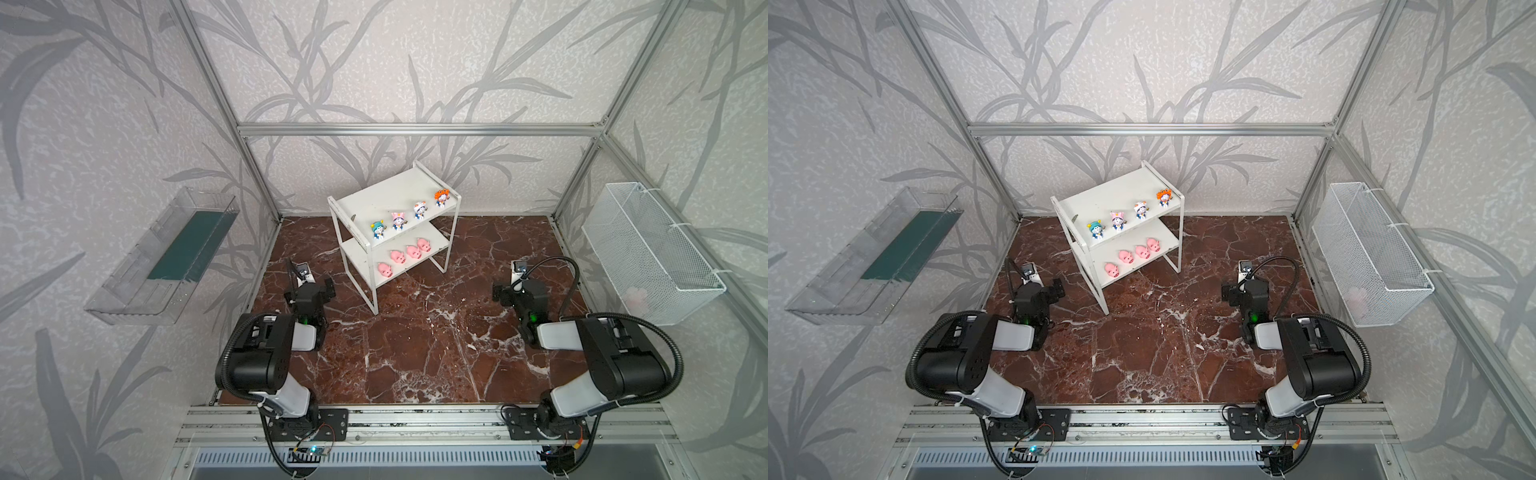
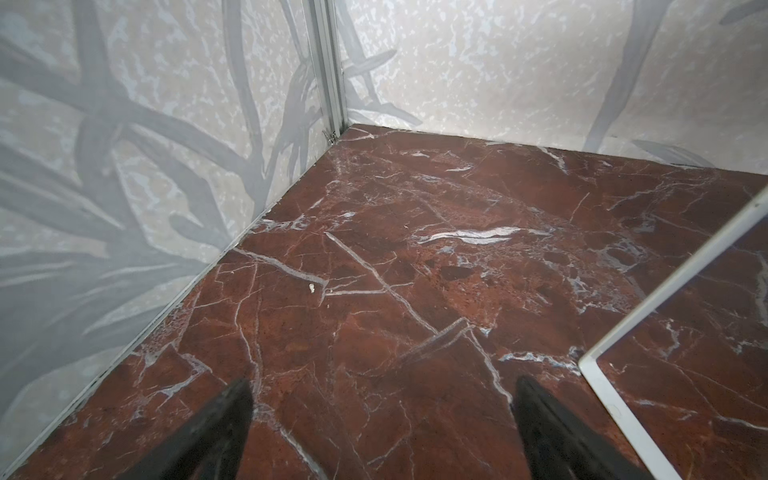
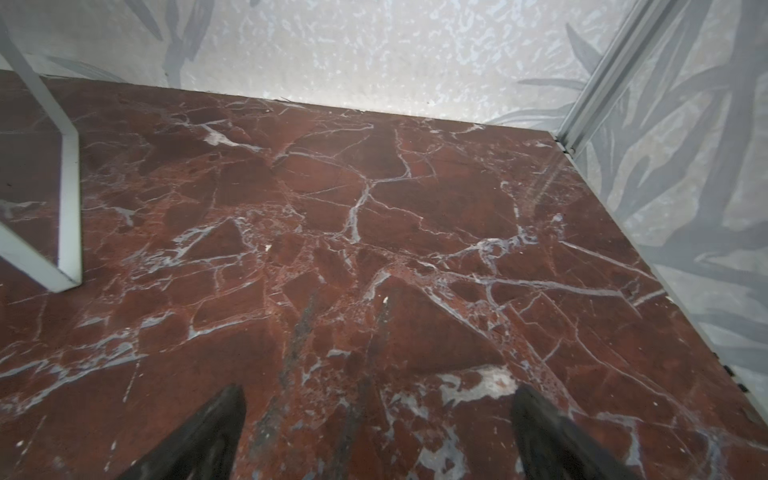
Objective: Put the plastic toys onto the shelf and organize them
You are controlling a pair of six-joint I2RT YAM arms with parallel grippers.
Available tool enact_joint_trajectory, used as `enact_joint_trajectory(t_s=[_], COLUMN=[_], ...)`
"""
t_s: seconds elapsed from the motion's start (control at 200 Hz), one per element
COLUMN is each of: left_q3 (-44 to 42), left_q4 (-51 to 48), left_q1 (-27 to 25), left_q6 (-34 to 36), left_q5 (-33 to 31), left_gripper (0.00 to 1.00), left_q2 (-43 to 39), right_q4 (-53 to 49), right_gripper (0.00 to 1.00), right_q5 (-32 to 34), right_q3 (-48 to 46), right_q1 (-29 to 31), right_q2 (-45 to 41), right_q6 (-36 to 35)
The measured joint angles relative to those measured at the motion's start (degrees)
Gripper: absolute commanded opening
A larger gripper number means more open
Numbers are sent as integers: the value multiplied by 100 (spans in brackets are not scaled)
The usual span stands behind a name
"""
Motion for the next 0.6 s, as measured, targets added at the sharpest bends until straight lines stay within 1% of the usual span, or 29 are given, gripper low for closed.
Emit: enact_joint_trajectory(t_s=[0.275,0.6], left_q3=[0,0], left_q4=[0,0], left_q1=[0,0], left_q6=[0,0], left_q5=[0,0], left_gripper=[99,99], left_q2=[0,0], right_q4=[0,-4], right_gripper=[99,99], right_q5=[129,72], right_q3=[0,0], right_q1=[0,0], right_q2=[-2,-2], right_q6=[50,35])
